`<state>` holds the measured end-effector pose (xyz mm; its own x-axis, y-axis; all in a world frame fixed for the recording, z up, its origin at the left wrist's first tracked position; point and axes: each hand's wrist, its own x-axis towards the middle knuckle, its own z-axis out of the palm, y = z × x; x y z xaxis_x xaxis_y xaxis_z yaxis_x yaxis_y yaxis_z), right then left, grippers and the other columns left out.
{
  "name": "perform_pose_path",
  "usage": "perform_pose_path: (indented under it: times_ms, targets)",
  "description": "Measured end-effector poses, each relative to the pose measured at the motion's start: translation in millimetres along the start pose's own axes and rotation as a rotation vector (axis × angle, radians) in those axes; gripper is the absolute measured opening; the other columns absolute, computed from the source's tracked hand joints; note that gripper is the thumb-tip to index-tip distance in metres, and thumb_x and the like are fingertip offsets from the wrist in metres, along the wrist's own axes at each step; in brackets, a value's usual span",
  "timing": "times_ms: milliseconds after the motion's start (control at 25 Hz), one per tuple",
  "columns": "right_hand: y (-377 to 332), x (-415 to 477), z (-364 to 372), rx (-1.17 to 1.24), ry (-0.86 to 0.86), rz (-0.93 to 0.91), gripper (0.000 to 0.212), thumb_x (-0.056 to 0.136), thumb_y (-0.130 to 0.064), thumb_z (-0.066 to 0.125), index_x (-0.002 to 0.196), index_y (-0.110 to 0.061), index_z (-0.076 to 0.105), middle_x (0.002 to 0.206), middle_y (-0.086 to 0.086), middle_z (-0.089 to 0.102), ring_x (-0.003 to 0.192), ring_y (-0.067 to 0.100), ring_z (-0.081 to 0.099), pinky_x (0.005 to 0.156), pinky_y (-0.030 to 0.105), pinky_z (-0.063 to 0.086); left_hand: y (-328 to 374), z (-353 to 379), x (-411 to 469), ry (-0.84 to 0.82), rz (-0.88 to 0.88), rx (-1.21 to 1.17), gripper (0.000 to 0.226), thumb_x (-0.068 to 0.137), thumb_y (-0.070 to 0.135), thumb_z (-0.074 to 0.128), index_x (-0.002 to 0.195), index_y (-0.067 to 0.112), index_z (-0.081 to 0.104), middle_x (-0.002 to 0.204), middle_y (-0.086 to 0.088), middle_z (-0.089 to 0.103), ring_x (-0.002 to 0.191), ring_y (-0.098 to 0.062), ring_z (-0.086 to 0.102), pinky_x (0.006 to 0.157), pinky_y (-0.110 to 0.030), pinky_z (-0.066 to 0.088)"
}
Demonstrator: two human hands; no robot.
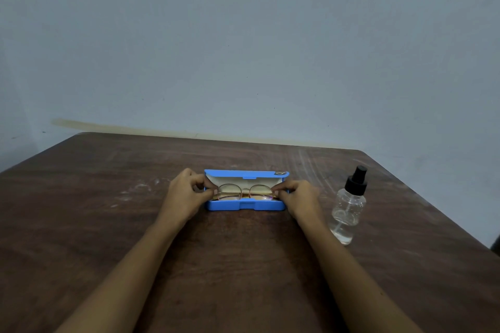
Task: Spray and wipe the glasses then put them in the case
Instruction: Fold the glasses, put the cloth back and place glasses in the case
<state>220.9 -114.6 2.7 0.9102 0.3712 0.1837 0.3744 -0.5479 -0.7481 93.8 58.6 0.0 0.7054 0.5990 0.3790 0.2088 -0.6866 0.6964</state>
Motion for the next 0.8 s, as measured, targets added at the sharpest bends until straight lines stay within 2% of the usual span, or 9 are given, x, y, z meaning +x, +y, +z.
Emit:
perform_pose_path:
  times_ms: [160, 280, 400, 520, 600, 680, 760, 800]
  targets:
    - [-1, -5, -1, 0.013, -0.013, -0.020, 0.018, 0.087, -0.016, 0.058, 0.100, -0.019, 0.071, 0.105, 0.002, 0.069, 0.089, 0.017, 0.060, 0.080, 0.032, 0.051, 0, 1, -3, -0.008, 0.007, -0.002, 0.003, 0.079, 0.016, 0.066, 0.077, 0.016, 0.069, 0.079, 0.006, 0.043, 0.079, -0.011, 0.044, 0.059, -0.018, 0.031]
    - [-2, -12, -4, 0.121, 0.031, -0.054, 0.024, 0.088, -0.012, 0.052, 0.098, -0.020, 0.072, 0.095, -0.001, 0.066, 0.086, 0.022, 0.062, 0.075, 0.035, 0.051, -2, 1, -5, 0.041, 0.019, -0.038, 0.007, 0.078, 0.018, 0.067, 0.084, 0.022, 0.069, 0.086, 0.001, 0.050, 0.077, -0.008, 0.045, 0.061, -0.017, 0.036]
    - [-1, -17, -5, 0.193, 0.111, -0.055, 0.025, 0.087, -0.012, 0.047, 0.090, -0.023, 0.070, 0.098, -0.004, 0.057, 0.082, 0.010, 0.053, 0.068, 0.026, 0.043, -3, 0, -7, 0.078, 0.025, -0.087, 0.011, 0.078, 0.017, 0.068, 0.084, 0.026, 0.065, 0.088, 0.000, 0.054, 0.074, -0.005, 0.047, 0.062, -0.016, 0.039]
    - [-1, -24, -6, 0.313, 0.182, -0.018, 0.015, 0.088, -0.012, 0.045, 0.090, -0.020, 0.058, 0.095, 0.000, 0.060, 0.080, 0.013, 0.054, 0.063, 0.027, 0.041, -3, 0, -11, 0.165, 0.010, -0.153, 0.004, 0.082, 0.011, 0.058, 0.080, 0.015, 0.060, 0.090, -0.004, 0.057, 0.078, -0.016, 0.054, 0.063, -0.025, 0.043]
    - [-4, -29, -8, 0.415, 0.192, -0.024, 0.012, 0.092, -0.015, 0.043, 0.102, -0.017, 0.051, 0.097, -0.001, 0.056, 0.084, 0.014, 0.052, 0.062, 0.021, 0.039, -2, 0, -12, 0.264, -0.033, -0.243, 0.008, 0.086, 0.013, 0.052, 0.088, 0.008, 0.058, 0.094, -0.008, 0.058, 0.085, -0.024, 0.055, 0.067, -0.027, 0.043]
    - [-7, -31, -9, 0.518, 0.134, -0.065, 0.027, 0.096, -0.025, 0.040, 0.122, -0.019, 0.046, 0.113, -0.006, 0.050, 0.102, 0.011, 0.049, 0.076, 0.018, 0.040, 5, 1, -12, 0.253, -0.078, -0.380, 0.022, 0.092, 0.022, 0.045, 0.107, 0.012, 0.057, 0.107, 0.000, 0.051, 0.098, -0.018, 0.052, 0.077, -0.023, 0.043]
    - [-6, -29, -7, 0.562, 0.013, -0.096, 0.040, 0.097, -0.037, 0.034, 0.135, -0.026, 0.039, 0.124, -0.013, 0.041, 0.118, 0.005, 0.038, 0.097, 0.024, 0.032, 12, 5, -13, 0.138, -0.090, -0.454, 0.035, 0.096, 0.034, 0.035, 0.125, 0.023, 0.050, 0.117, 0.009, 0.040, 0.111, -0.011, 0.043, 0.095, -0.030, 0.039]
    - [-5, -27, -5, 0.561, -0.048, -0.096, 0.043, 0.096, -0.042, 0.031, 0.137, -0.029, 0.038, 0.126, -0.016, 0.039, 0.121, 0.004, 0.034, 0.104, 0.027, 0.027, 14, 7, -14, 0.085, -0.098, -0.455, 0.038, 0.096, 0.038, 0.030, 0.129, 0.026, 0.047, 0.118, 0.011, 0.038, 0.113, -0.009, 0.040, 0.097, -0.030, 0.035]
